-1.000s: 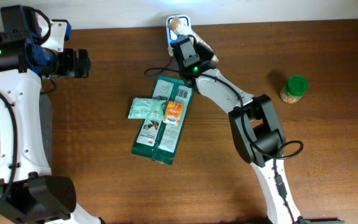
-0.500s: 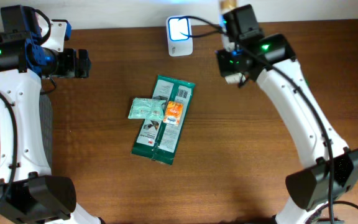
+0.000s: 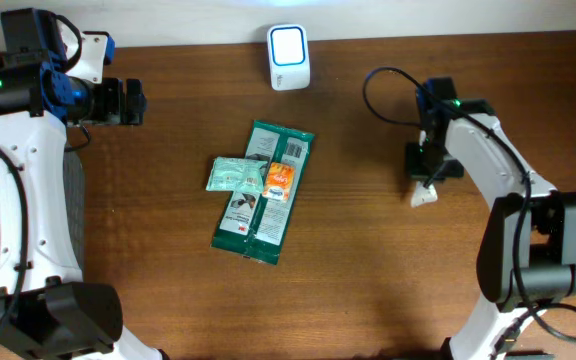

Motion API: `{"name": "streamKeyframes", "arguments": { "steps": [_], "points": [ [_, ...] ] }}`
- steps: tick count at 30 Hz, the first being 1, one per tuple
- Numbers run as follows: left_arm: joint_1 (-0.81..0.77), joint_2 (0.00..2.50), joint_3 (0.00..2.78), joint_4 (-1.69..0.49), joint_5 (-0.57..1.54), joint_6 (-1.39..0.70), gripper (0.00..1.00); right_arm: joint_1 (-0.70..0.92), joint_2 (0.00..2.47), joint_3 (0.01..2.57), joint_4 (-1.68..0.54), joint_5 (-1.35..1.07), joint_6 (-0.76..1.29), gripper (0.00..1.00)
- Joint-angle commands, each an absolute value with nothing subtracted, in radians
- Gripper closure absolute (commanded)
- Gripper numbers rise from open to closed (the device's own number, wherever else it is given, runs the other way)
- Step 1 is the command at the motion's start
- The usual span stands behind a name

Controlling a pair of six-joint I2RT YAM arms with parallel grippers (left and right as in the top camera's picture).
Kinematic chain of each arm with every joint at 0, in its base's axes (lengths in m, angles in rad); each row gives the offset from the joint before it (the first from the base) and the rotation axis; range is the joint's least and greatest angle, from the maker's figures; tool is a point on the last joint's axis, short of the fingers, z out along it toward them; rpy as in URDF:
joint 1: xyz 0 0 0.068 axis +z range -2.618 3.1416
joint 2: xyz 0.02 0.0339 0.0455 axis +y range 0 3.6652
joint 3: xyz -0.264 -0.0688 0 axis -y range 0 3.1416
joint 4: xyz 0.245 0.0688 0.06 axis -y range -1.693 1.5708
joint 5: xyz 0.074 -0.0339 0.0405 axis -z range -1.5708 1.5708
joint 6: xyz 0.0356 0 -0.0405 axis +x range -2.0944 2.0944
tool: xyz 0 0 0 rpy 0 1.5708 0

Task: Scan the item barcode
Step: 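Place the tube upright on the right side near the jar, then grasp the orange soap box on the green packet with the right gripper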

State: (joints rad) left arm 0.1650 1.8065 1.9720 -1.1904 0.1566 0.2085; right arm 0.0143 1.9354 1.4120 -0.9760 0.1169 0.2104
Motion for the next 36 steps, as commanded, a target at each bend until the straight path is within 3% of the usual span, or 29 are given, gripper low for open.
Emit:
{"name": "streamKeyframes", "arguments": {
  "steps": [1, 3, 6, 8, 9, 11, 15, 22, 25, 31, 35, 36],
  "points": [
    [0.167, 1.802, 1.977, -1.191, 0.16, 0.196, 0.01, -0.042, 1.92, 1.375, -0.937, 0.128, 0.222, 0.96],
    [0.167, 1.802, 1.977, -1.191, 0.16, 0.196, 0.01, -0.076, 1.92, 1.373, -0.944, 0.127, 0.222, 0.91],
    [0.167, 1.802, 1.977, -1.191, 0.16, 0.196, 0.01, -0.104, 1.92, 1.373, -0.946, 0.126, 0.222, 0.76],
    [0.167, 1.802, 1.977, -1.191, 0.16, 0.196, 0.01, -0.107, 1.919, 1.374, -0.946, 0.1, 0.222, 0.55],
    [0.167, 1.802, 1.977, -1.191, 0.16, 0.196, 0.01, -0.106, 1.919, 1.376, -0.95, 0.07, 0.221, 0.5],
    [0.167, 1.802, 1.977, -1.191, 0.16, 0.196, 0.01, -0.102, 1.919, 1.386, -0.968, -0.011, 0.218, 0.48],
    [0.167, 1.802, 1.977, -1.191, 0.16, 0.196, 0.01, -0.065, 1.917, 1.443, -0.992, -0.187, 0.215, 0.48],
    [0.167, 1.802, 1.977, -1.191, 0.16, 0.196, 0.01, 0.007, 1.917, 1.6, -1.064, -0.195, 0.216, 0.47],
    [0.167, 1.802, 1.977, -1.191, 0.16, 0.196, 0.01, 0.017, 1.918, 1.616, -1.056, -0.341, 0.215, 0.48],
    [0.167, 1.802, 1.977, -1.191, 0.16, 0.196, 0.01, 0.165, 1.92, 1.533, -0.9, -0.496, 0.351, 0.59],
    [0.167, 1.802, 1.977, -1.191, 0.16, 0.196, 0.01, 0.313, 1.922, 1.444, -0.686, -0.475, 0.545, 0.77],
    [0.167, 1.802, 1.977, -1.191, 0.16, 0.196, 0.01, 0.336, 1.922, 1.428, -0.652, -0.454, 0.578, 0.78]
  ]
}}
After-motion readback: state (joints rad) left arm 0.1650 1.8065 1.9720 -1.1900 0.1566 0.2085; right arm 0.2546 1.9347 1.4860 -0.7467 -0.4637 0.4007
